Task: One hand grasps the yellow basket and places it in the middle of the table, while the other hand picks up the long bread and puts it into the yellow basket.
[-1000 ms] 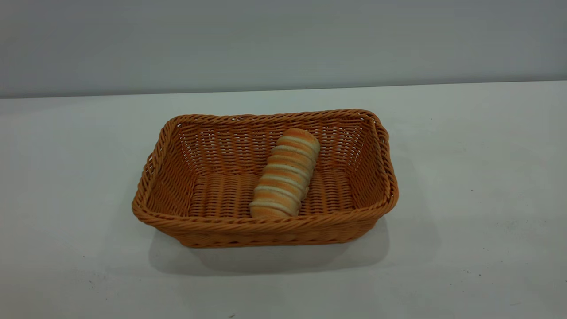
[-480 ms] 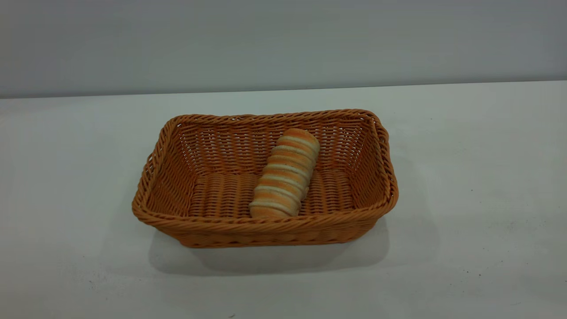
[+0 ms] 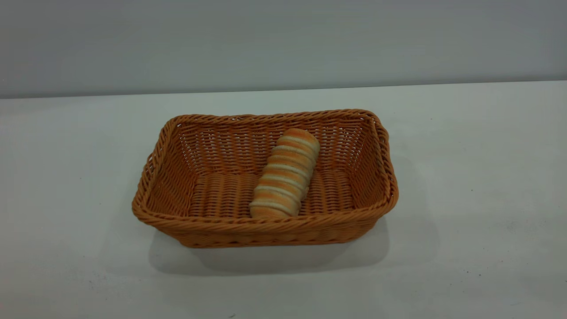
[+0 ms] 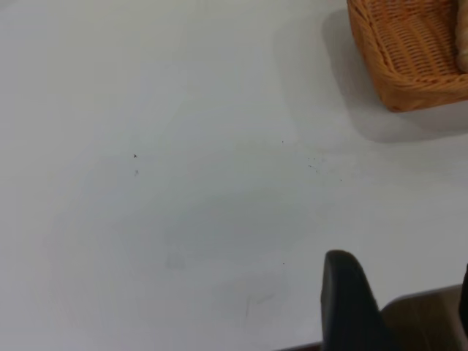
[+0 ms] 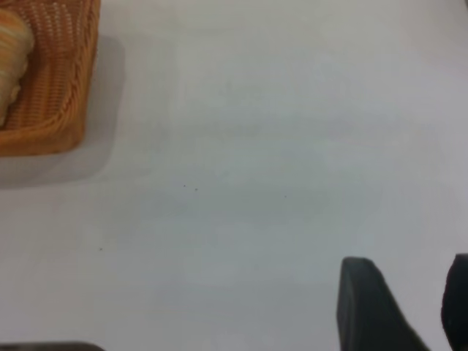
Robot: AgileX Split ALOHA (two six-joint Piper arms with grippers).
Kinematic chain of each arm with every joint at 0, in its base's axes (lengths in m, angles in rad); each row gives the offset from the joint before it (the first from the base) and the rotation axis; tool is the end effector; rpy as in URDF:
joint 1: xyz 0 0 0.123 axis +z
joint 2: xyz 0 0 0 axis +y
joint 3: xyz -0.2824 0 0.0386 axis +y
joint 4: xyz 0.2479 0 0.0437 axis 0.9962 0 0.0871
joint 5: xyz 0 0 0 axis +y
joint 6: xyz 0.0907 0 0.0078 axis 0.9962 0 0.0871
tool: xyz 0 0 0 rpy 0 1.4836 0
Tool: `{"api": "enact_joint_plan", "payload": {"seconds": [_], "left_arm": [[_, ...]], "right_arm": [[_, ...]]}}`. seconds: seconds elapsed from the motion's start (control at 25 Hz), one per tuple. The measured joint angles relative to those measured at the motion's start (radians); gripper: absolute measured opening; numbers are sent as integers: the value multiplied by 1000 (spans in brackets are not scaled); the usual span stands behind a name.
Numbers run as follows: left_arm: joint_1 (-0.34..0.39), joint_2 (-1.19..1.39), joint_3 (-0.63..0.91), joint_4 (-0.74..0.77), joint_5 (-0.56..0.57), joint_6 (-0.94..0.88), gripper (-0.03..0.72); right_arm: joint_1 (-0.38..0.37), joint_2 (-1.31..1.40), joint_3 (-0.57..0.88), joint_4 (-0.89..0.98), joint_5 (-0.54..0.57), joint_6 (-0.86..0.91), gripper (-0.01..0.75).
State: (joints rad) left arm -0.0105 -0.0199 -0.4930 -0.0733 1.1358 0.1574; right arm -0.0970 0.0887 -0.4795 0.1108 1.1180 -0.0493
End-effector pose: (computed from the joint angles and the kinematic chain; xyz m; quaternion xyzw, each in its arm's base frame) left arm -0.0105 -0.0059 0.2693 0.0758 0.8651 -0.0001 0.4958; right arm 0.0082 0.0083 0.2673 0.0206 0.8920 0.0225 0.4509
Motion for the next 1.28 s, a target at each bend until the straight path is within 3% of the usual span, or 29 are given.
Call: {"api": "enact_joint_plan", "payload": {"seconds": [0.28,1.28], "left_arm": [[0,0,0,-1,0,0,436],[0,0,0,-1,0,1,436]], "right_arm": [[75,0,0,0,1,0,238],[79,0,0,0,1,1,238]]}}
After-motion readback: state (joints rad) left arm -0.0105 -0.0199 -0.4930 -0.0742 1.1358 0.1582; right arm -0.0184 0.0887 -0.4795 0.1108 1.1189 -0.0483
